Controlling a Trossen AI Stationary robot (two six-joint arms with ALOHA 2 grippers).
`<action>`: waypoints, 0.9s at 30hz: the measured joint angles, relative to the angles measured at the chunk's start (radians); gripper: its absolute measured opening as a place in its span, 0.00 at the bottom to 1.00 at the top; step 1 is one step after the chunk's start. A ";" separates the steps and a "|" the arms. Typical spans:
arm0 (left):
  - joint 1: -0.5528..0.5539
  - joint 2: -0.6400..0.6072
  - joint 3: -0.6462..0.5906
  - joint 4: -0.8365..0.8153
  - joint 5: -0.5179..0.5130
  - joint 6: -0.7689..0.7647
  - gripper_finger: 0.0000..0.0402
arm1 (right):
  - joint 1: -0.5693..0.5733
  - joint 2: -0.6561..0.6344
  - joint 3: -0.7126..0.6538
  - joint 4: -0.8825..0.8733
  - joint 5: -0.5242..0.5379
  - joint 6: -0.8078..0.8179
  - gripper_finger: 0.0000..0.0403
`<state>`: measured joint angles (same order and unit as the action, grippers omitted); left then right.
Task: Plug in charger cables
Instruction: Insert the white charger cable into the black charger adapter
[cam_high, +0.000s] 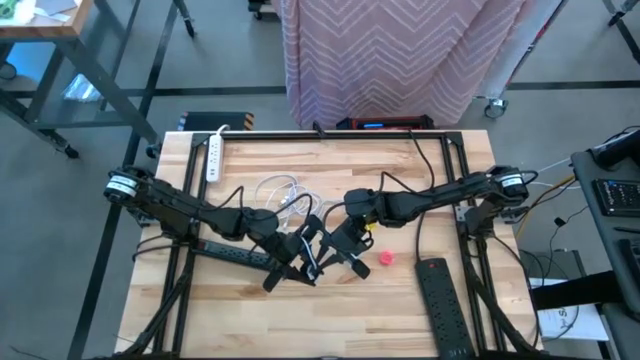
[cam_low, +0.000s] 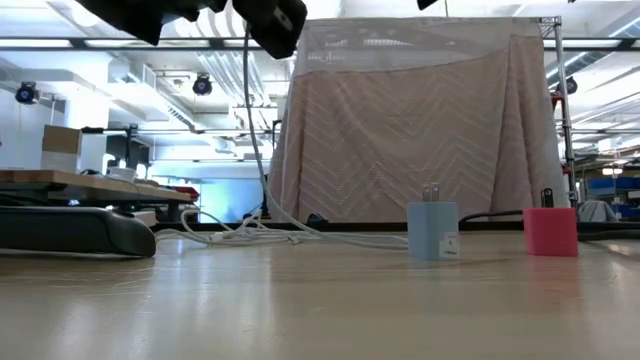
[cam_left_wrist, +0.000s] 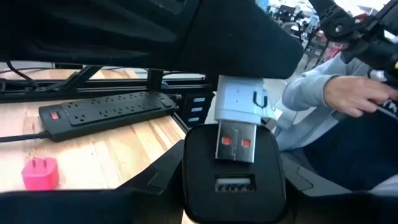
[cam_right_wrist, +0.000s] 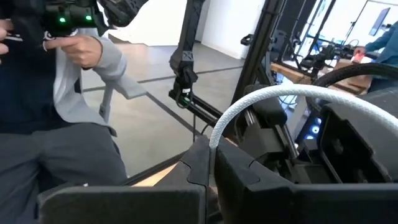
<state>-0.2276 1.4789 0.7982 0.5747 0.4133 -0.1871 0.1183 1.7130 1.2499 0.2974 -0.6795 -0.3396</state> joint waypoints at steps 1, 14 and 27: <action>0.000 0.003 0.000 0.000 0.000 0.011 0.33 | 0.001 0.000 0.000 0.003 0.001 0.006 0.00; 0.012 0.004 0.006 -0.064 0.030 0.069 0.35 | 0.004 -0.002 0.005 -0.008 -0.005 0.118 0.00; 0.021 0.003 0.006 -0.096 0.050 0.086 0.37 | 0.004 -0.003 0.005 -0.037 -0.011 0.144 0.00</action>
<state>-0.2070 1.4822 0.8040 0.4791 0.4633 -0.1014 0.1219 1.7096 1.2545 0.2604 -0.6903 -0.1960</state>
